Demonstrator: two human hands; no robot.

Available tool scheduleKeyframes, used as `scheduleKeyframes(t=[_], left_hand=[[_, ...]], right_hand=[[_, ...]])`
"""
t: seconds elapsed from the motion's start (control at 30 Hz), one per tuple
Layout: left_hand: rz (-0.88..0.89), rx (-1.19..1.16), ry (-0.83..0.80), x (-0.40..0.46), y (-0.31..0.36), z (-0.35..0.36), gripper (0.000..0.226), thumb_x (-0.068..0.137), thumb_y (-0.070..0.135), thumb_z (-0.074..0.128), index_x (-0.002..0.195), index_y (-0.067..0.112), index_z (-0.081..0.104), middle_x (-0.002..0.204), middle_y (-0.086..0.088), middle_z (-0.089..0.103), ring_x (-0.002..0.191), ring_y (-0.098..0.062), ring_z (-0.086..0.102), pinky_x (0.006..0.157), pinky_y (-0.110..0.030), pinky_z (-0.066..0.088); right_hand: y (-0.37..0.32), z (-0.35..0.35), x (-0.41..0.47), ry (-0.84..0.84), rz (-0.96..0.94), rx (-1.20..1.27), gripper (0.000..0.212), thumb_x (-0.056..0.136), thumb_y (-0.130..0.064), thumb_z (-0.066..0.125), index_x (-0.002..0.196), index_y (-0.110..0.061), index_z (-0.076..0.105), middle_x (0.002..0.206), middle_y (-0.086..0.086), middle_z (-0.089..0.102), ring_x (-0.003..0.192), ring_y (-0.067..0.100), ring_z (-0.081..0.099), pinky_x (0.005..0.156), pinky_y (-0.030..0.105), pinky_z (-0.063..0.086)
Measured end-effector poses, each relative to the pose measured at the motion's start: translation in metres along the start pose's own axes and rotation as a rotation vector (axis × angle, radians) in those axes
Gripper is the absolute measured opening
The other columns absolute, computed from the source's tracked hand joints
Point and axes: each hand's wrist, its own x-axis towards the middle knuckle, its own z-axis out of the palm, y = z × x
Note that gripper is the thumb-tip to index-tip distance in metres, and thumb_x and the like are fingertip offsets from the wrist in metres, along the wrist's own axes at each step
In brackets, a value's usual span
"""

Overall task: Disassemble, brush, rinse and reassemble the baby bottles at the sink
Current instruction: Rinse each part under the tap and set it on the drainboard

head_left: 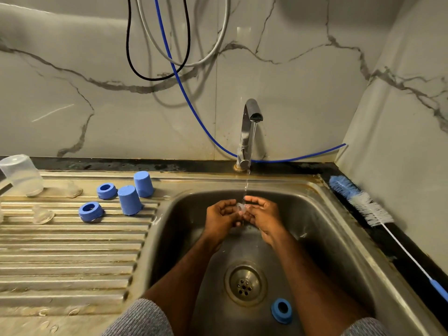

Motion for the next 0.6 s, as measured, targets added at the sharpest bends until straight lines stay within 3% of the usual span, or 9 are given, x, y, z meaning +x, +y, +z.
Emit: scheduleKeyframes(t=[0.07,0.2,0.3,0.47,0.6], left_hand=[[0.005,0.019,0.011,0.0011,-0.0006,0.0008,0.031,0.092,-0.006,0.064,0.122,0.003,0.063,0.102,-0.013,0.075,0.092,-0.026,0.075,0.078,-0.034,0.063],[0.017,0.028,0.056,0.0029,-0.0016,0.0015,0.028,0.091,-0.003,0.067,0.118,0.003,0.065,0.098,-0.011,0.076,0.087,-0.02,0.076,0.073,-0.028,0.062],[0.022,0.045,0.079,0.0042,-0.0032,0.0008,0.025,0.09,-0.001,0.069,0.115,0.004,0.066,0.097,-0.01,0.076,0.088,-0.021,0.076,0.075,-0.031,0.063],[0.026,0.059,0.092,0.0048,-0.0066,-0.0013,0.018,0.092,0.0,0.067,0.108,0.008,0.069,0.096,-0.01,0.076,0.088,-0.022,0.076,0.079,-0.038,0.063],[0.029,0.078,0.081,0.0053,-0.0088,-0.0013,0.016,0.094,0.0,0.065,0.102,0.011,0.072,0.093,-0.01,0.077,0.086,-0.023,0.076,0.08,-0.039,0.063]], right_hand=[[-0.0024,0.0008,-0.0037,-0.015,0.027,-0.001,0.019,0.095,0.003,0.059,0.105,-0.008,0.071,0.101,0.013,0.074,0.094,0.025,0.073,0.086,0.036,0.06],[0.0011,0.0035,-0.0075,-0.091,0.086,-0.052,0.012,0.092,0.0,0.065,0.101,-0.006,0.072,0.089,0.013,0.075,0.076,0.019,0.073,0.065,0.025,0.059],[0.0014,0.0024,-0.0098,-0.141,0.095,-0.135,0.015,0.091,-0.001,0.066,0.097,-0.013,0.073,0.09,0.011,0.076,0.079,0.018,0.072,0.07,0.026,0.06],[0.0025,0.002,-0.008,-0.168,0.044,-0.206,0.037,0.092,-0.006,0.068,0.123,-0.026,0.062,0.105,0.005,0.073,0.09,0.021,0.074,0.079,0.037,0.063],[0.0052,0.0042,-0.0085,-0.137,-0.064,-0.337,0.027,0.093,-0.013,0.07,0.12,-0.015,0.069,0.101,0.003,0.074,0.088,0.014,0.072,0.071,0.024,0.059]])
